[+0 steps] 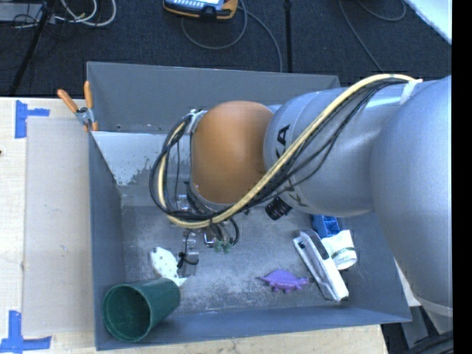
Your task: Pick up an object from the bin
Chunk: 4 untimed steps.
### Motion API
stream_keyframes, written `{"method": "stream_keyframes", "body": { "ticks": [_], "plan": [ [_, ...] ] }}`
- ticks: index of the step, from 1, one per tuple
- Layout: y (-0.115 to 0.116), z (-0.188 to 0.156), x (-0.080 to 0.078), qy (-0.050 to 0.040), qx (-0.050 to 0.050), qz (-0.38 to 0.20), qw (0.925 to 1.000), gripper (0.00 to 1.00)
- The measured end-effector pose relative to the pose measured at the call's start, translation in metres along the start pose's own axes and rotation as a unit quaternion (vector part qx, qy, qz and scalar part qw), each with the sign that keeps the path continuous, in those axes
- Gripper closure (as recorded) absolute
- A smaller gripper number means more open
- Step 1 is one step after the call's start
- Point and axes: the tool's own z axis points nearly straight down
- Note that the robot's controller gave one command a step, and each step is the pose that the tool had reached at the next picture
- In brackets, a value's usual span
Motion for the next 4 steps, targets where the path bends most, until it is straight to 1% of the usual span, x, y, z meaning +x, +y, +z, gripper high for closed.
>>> {"method": "stream_keyframes", "body": {
  "ticks": [1,2,3,4],
  "plan": [
    [0.000,-0.002,0.000,-0.0013,0.000,0.001,1.0000,0.00],
    [0.004,-0.001,0.001,-0.0032,0.000,-0.027,0.9996,0.00],
    [0.001,0.049,0.011,-0.0045,-0.001,-0.085,0.9964,0.00],
    [0.023,0.077,0.003,-0.0014,0.000,-0.053,0.9986,0.00]
  ]
}}
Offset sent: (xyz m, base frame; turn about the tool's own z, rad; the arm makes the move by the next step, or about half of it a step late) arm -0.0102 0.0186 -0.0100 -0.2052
